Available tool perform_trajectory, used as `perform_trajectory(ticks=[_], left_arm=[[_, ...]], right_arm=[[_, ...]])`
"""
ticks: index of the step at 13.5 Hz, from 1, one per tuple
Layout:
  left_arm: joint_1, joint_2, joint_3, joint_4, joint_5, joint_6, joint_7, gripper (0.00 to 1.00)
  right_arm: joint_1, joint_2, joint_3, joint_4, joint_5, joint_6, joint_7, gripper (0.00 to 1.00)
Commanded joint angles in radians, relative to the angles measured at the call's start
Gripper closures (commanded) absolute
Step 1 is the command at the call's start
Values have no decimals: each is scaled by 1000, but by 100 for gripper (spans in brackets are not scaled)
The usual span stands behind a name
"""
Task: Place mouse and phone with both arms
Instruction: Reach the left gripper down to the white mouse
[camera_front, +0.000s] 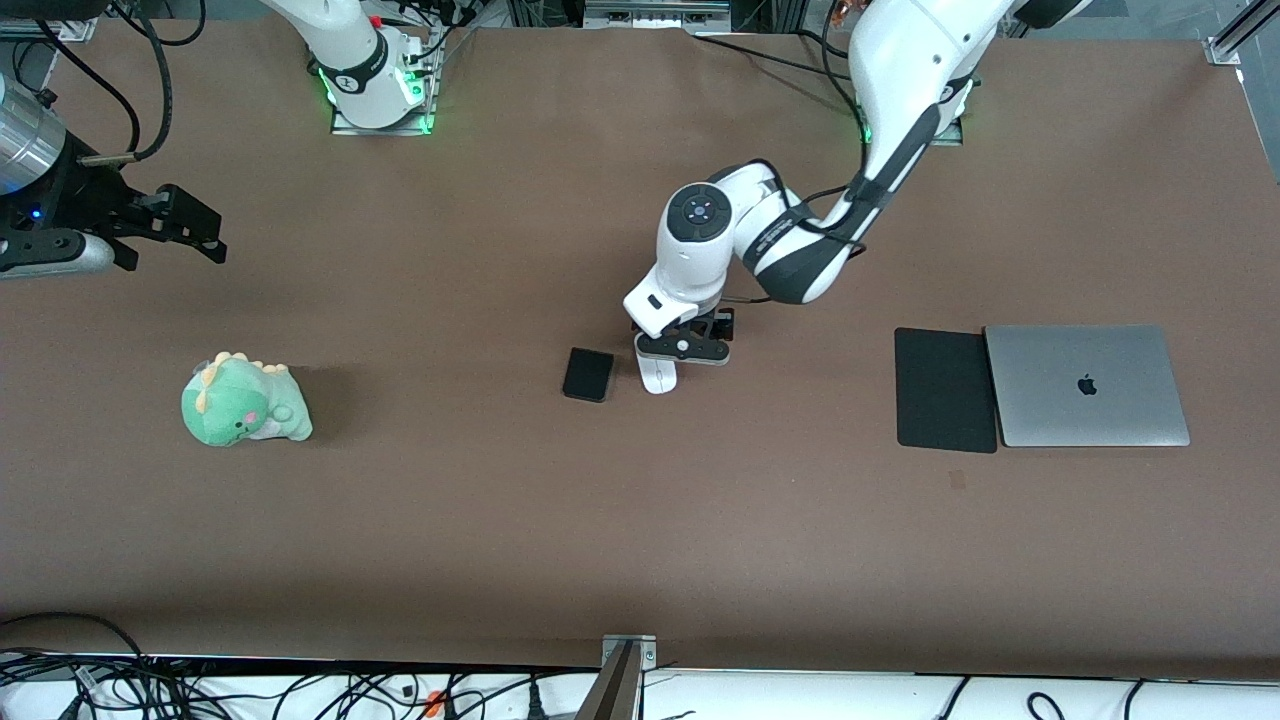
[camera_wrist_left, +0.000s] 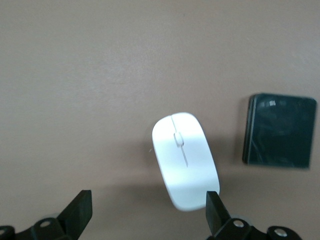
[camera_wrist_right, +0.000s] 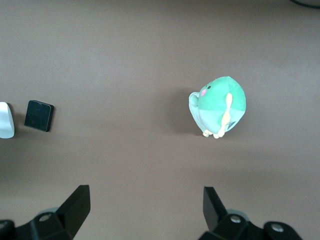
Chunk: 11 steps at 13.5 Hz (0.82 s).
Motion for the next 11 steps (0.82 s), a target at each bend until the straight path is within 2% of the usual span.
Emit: perform_trajectory(ticks=[1,3,4,6,7,10,11], left_arm=[[-42,63,26,61,93,52,-201,0],[-59,115,31,126,103,56,-244,0],[-88,140,55,153,104,56,-246,0],[-201,154,164,160,98,54,-255,0],[-232,153,193,160,90,54,-287,0],[-232,151,193,149,97,45,-330,1],[-232,151,193,150,87,45,-333,34]], right_arm=[[6,3,4,20,-14,-11,-1,0],[18,7,5,22,-31,-10,-1,0],[24,7,4,22,-32,-8,3,0],[17,14,-1,22,-14,-1,-8,0],[18,17,-1,20,-14,-1,-10,0],[29,26,2,17,-29,-7,4,0],[29,30,1,19,-29,-2,4,0]])
